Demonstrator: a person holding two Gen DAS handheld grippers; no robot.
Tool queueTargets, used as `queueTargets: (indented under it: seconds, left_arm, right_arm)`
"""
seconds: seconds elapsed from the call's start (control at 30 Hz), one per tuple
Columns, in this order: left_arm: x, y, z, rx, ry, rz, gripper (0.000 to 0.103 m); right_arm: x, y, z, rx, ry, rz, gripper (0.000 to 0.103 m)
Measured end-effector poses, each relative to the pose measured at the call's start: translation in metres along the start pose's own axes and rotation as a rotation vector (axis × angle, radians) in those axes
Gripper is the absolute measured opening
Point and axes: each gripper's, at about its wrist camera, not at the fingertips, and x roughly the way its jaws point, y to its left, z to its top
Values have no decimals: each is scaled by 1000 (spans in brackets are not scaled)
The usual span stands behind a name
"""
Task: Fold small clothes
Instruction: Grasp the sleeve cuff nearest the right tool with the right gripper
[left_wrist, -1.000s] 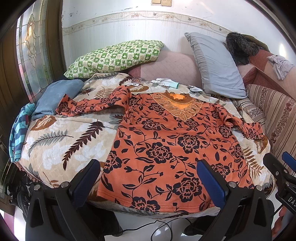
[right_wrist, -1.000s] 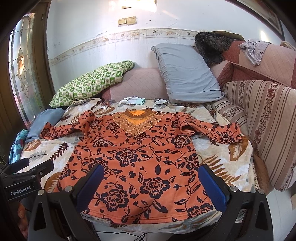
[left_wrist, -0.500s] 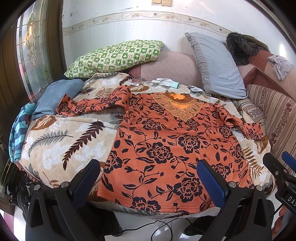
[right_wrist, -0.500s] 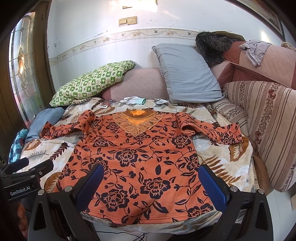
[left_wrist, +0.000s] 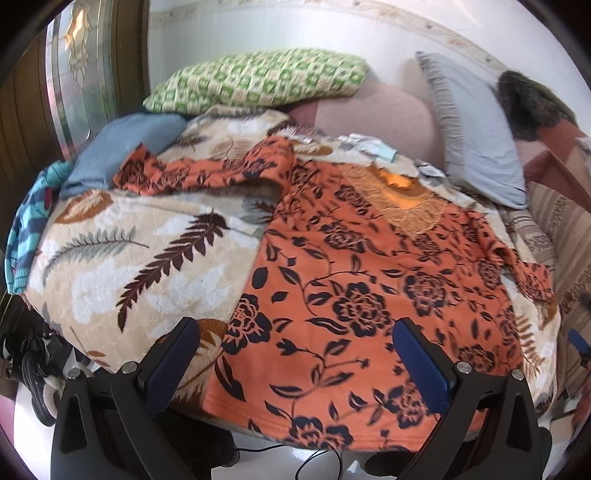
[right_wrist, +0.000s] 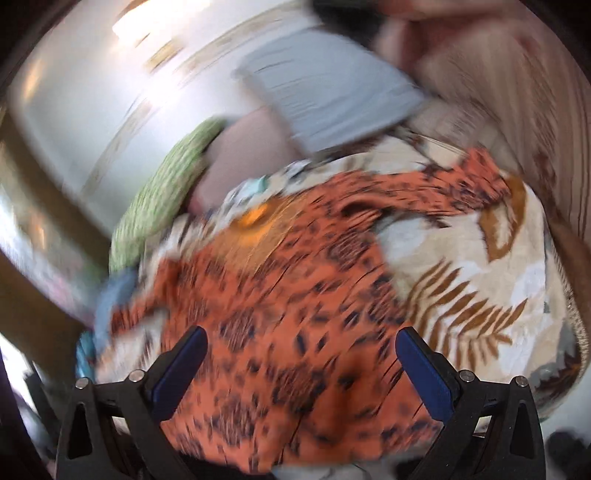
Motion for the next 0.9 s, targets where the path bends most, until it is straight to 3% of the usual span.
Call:
queueTargets:
  seconds: [0.13,0.23,0.4,0.63,0.73,0.77,0.8,0.9]
  left_arm:
    - [32,1,13,-8,34,5,103]
    - [53,-7,25,17,39,5,103]
    - [84,-28,47,46,50,-23,103]
    - [108,-39,63,62,48,-41,103]
    - [113,-27,66,39,53,-30,103]
    - [114,-21,67,26,54,-25,103]
    - [115,-15,68,12,55,-21,103]
    - [117,7,72,-28,50,-14,103]
  right_arm:
    - [27,-110,59,355,-35,55,103]
    - [54,-175,88,519,-51,17,96]
    - [87,-238,122,618,-52,-56,83]
    - [115,-259,148,623,-51,-151,77]
    - [127,-256,157,584,-41,-221,53]
    - [130,-255,159,563,-34,-257,31]
    - [131,-252,162,539,-30,-299,16]
    - [128,-239,168,475,-59,-369,13]
